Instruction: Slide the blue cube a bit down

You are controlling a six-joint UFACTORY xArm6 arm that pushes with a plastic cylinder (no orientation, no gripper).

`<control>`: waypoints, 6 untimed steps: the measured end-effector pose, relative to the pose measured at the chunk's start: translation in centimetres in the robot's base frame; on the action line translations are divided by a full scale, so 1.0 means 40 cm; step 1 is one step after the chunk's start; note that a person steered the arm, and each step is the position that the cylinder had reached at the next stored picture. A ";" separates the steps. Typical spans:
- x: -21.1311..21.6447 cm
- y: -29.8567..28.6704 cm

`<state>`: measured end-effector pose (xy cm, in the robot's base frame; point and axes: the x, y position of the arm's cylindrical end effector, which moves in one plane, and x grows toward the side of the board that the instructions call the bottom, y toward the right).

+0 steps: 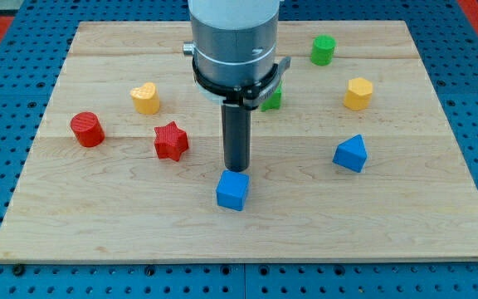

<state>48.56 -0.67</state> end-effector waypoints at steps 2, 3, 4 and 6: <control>-0.034 0.000; -0.066 0.000; -0.066 0.001; -0.023 0.001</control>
